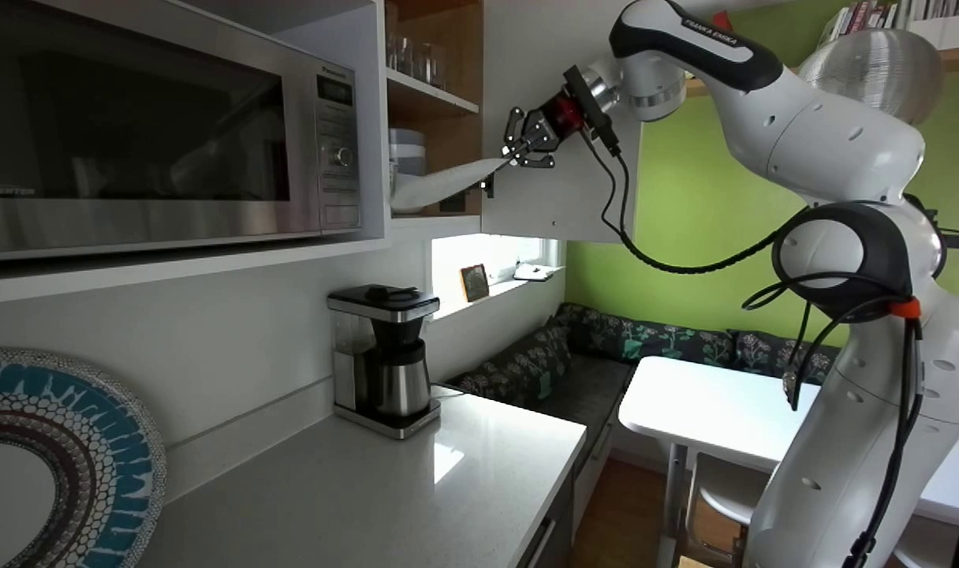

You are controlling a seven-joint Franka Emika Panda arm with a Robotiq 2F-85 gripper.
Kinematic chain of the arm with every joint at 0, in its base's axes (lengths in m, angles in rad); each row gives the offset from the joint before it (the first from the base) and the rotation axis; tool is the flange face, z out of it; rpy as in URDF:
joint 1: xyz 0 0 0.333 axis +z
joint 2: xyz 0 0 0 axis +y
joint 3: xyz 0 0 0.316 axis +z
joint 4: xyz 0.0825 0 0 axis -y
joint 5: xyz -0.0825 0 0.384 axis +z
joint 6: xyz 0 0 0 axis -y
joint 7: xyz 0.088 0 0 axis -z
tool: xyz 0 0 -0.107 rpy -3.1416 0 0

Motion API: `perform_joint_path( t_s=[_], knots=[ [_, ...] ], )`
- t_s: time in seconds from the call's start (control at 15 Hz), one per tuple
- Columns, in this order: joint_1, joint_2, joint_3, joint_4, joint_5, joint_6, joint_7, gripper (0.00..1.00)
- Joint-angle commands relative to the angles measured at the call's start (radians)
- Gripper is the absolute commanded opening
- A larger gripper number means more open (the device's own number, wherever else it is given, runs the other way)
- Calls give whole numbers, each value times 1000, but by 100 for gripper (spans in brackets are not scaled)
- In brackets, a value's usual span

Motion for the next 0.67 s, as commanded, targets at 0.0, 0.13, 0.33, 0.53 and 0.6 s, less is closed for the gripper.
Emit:
perform_joint_path(
  t_s=[0.0,0.13,0.33,0.53,0.6],
  knots=[
    [-5,-26,-21,0,-61,-114,-38,0],
    [-8,-32,-31,5,-91,-158,-64,0],
    [-1,-47,-38,-32,-97,-199,-122,0],
    [5,-58,-20,-80,-111,-206,-178,0],
    [7,-61,-11,-100,-121,-198,-199,0]
  ],
)
